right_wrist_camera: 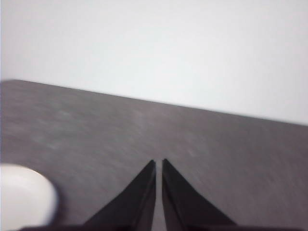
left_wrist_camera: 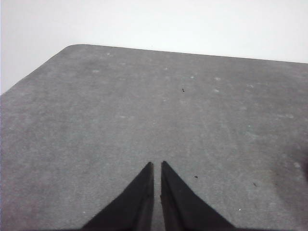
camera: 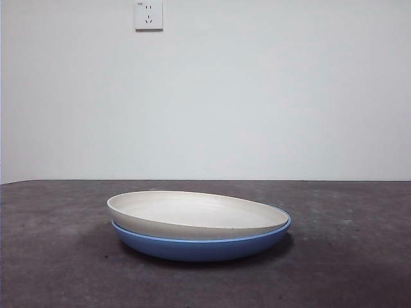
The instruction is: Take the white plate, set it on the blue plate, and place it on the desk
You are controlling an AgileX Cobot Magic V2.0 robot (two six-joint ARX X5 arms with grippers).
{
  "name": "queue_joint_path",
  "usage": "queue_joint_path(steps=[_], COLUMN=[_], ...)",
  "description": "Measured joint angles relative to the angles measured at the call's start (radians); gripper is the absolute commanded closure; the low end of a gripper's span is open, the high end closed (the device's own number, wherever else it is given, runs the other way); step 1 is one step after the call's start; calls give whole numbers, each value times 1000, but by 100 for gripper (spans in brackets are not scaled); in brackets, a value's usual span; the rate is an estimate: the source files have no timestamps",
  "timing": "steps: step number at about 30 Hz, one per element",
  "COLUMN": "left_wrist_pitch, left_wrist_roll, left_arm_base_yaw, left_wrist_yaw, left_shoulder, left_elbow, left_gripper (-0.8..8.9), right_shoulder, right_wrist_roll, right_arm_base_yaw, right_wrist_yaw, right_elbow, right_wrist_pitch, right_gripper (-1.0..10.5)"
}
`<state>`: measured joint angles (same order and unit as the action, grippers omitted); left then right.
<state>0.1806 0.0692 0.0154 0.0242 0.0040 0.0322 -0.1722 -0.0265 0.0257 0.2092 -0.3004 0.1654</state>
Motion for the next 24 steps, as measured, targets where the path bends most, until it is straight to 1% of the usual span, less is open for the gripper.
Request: queue_joint_path(steps=[3,5,12,24], left_wrist_pitch=[0,0,0,0], left_wrist_roll=[0,0,0,0], left_arm_base_yaw=[0,0,0,0], left_wrist_yaw=[0,0,0,0], left_shoulder=[0,0,0,0], left_elbow=[0,0,0,0], left_gripper=[789,789,789,789], right_shoulder=[70,102,154,166], right_wrist_roll=[-1,-2,-3,-3], right_arm_base_yaw=[-26,-39,-61,-61], right_wrist_yaw=[-95,-148,-253,-266], right_elbow=[142,198,261,283], right_wrist_pitch=[-3,1,-13,2], right_gripper=[927,927,927,927])
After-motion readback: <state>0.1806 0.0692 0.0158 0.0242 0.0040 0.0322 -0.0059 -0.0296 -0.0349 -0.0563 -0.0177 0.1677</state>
